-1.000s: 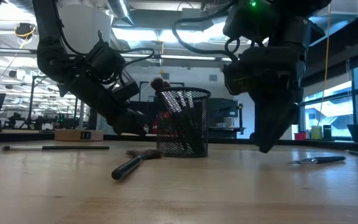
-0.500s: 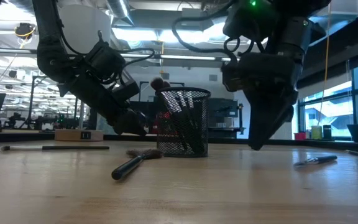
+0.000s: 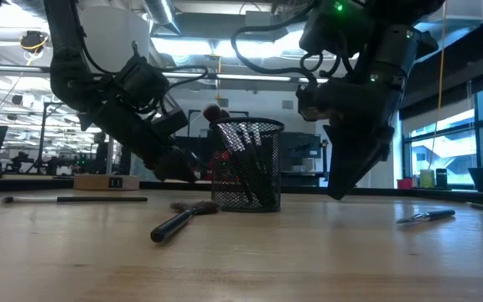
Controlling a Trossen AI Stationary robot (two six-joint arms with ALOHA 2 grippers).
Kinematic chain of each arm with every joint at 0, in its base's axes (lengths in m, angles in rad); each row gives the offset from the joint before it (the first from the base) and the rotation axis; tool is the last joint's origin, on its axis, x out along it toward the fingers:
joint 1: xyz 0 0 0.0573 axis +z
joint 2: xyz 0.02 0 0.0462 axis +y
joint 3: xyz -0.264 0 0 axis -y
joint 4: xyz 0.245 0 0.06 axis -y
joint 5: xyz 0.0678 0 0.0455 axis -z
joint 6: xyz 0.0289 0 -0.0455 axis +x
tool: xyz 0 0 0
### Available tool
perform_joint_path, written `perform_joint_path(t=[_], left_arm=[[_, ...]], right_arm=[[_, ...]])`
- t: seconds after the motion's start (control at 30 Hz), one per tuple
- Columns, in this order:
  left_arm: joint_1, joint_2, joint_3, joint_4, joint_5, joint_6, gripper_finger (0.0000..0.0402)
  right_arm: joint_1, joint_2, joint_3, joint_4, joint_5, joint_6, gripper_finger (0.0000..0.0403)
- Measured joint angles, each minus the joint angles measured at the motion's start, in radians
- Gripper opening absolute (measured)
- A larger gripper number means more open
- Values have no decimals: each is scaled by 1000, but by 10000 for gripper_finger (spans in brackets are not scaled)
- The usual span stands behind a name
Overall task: Pick & Place Makeup Brushes
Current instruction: Put the eyeshadow brush into the makeup organizer
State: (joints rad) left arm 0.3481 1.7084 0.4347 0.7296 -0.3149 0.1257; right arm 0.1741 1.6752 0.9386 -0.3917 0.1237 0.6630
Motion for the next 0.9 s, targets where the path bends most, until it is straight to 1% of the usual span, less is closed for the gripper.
perform_joint_path(t=[0.13, 0.2, 0.33, 0.43, 0.57, 0.63, 0.8, 0.9], left_arm=[[12, 0, 0, 0, -8, -5, 88], [15, 0, 0, 0, -7, -12, 88], [14, 0, 0, 0, -1, -17, 88], [14, 0, 0, -4, 3, -26, 88], [14, 0, 0, -12, 11, -27, 88], [14, 0, 0, -19, 19, -27, 88], [14, 0, 0, -21, 21, -27, 88], [14, 0, 0, -32, 28, -27, 88]], right_arm=[[0, 0, 0, -3, 6, -19, 92], [0, 0, 0, -3, -15, -16, 92], [7, -1, 1, -3, -17, -15, 92], [15, -1, 29, -39, 2, -12, 92], [31, -1, 99, -134, 52, -15, 92], [34, -2, 123, -156, 41, -10, 92], [40, 1, 125, -135, 13, 3, 92], [63, 10, 124, -121, -1, -10, 94]])
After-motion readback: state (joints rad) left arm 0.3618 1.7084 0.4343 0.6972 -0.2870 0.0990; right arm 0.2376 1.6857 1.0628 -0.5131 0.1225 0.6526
